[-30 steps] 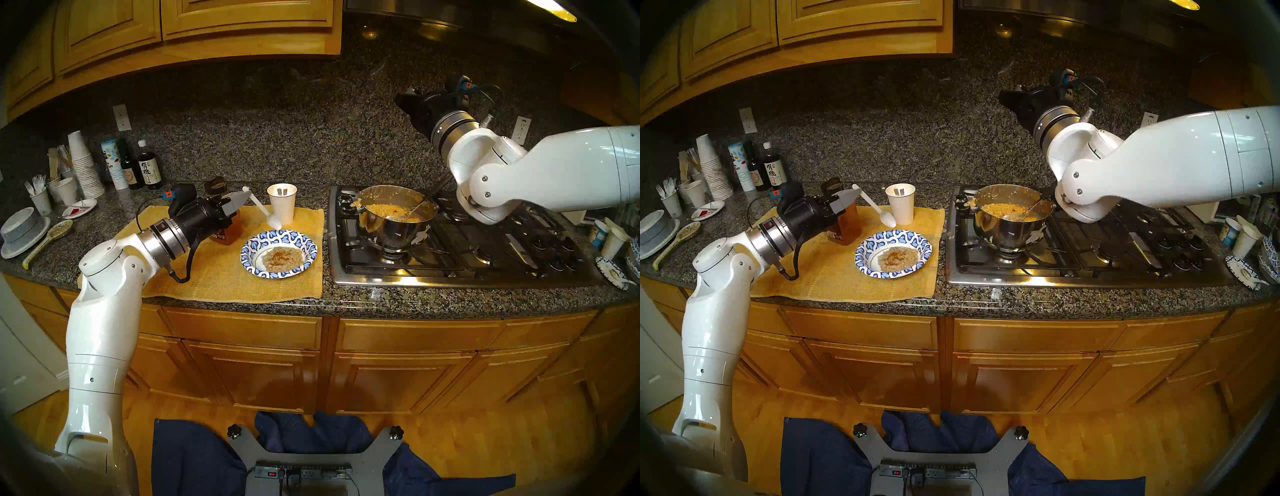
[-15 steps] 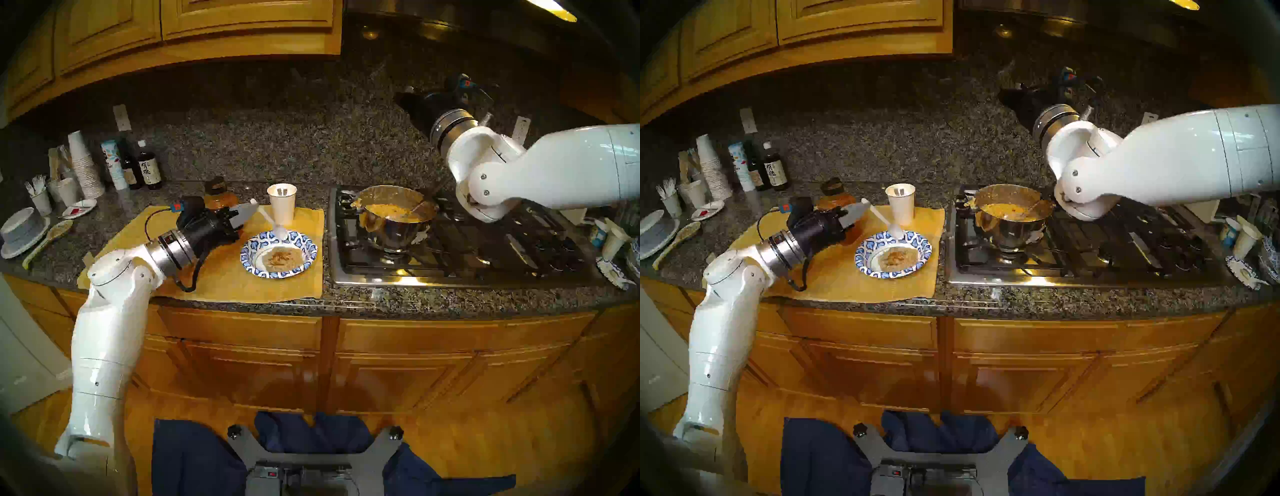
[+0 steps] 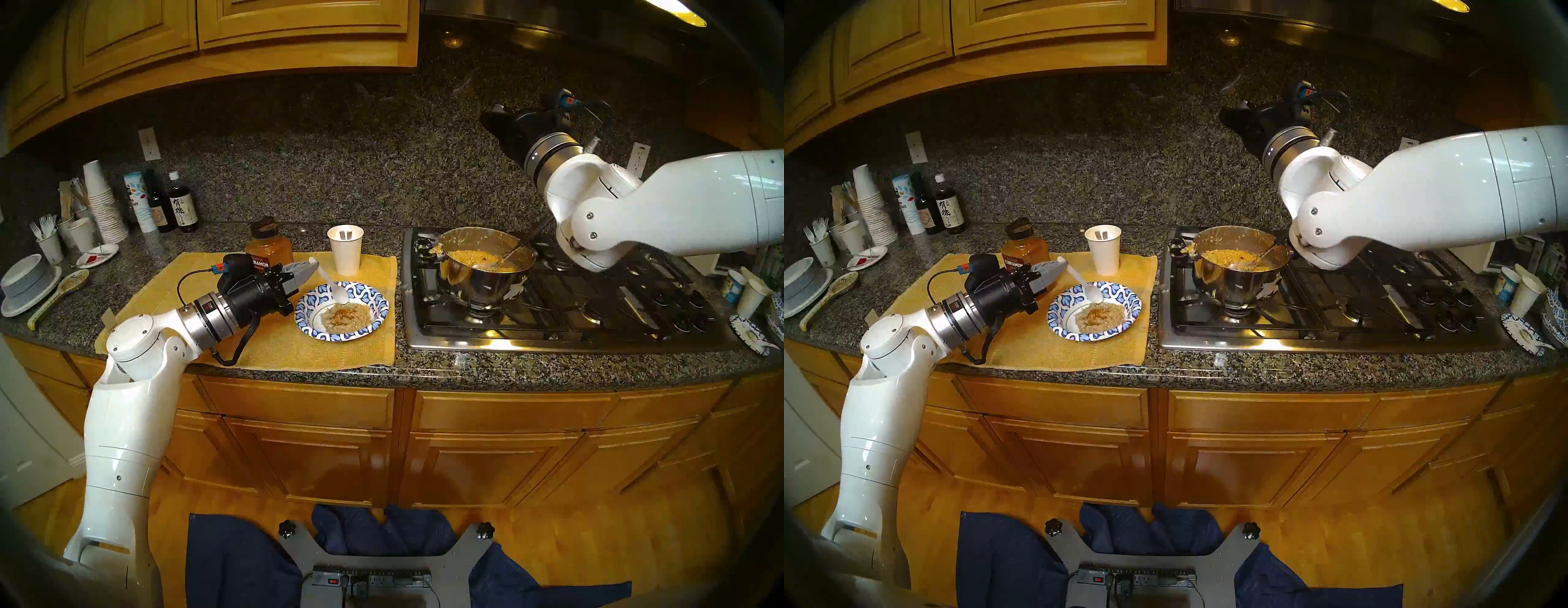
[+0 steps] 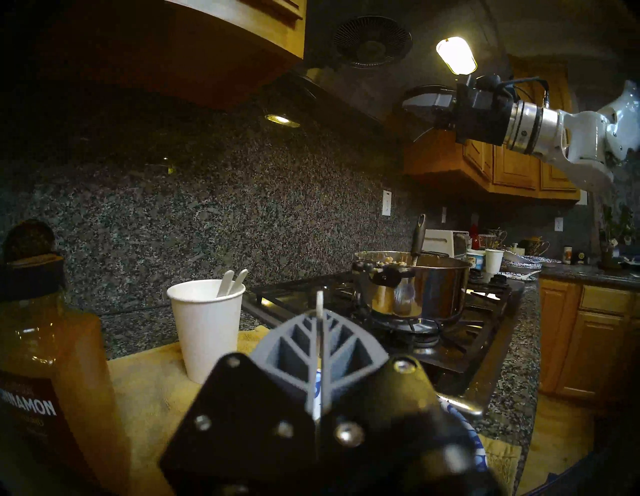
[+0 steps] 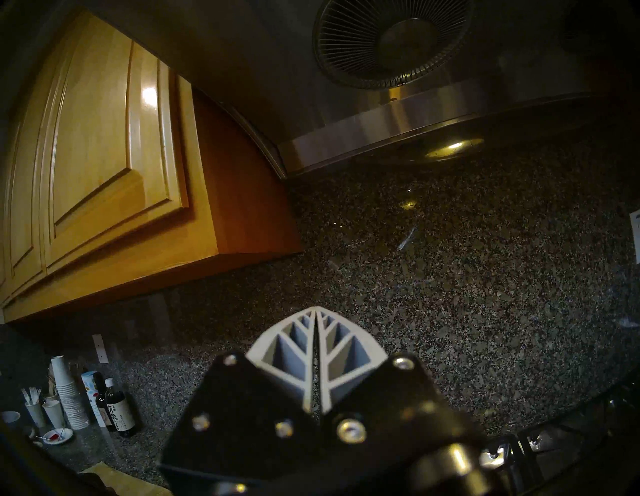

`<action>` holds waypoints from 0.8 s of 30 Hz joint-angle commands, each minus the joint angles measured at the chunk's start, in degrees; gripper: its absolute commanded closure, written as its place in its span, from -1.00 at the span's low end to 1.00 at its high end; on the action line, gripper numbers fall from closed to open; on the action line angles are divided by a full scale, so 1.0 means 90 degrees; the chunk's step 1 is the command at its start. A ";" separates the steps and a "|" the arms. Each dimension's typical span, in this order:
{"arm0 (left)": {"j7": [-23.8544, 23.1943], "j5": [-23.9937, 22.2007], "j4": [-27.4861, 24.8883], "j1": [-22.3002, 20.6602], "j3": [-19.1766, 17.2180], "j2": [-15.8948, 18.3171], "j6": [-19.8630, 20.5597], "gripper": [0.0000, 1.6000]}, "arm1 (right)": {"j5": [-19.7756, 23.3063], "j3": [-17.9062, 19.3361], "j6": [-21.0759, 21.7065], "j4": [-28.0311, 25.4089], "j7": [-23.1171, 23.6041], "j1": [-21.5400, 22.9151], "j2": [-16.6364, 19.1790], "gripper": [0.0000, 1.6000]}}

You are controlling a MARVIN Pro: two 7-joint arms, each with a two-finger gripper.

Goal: Scoop oatmeal into bowl, add cinnamon, and put a spoon inside bowl

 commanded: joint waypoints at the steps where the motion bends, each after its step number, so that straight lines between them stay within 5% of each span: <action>1: -0.0419 -0.0060 -0.0002 0.0005 -0.0057 0.0072 -0.0538 1.00 | -0.0017 0.0153 -0.0082 0.0105 0.0003 0.0169 0.0007 1.00; 24: -0.0239 0.0264 0.0381 0.0221 -0.0244 0.0088 -0.1106 1.00 | -0.0003 0.0187 -0.0082 0.0117 0.0017 0.0137 -0.0032 1.00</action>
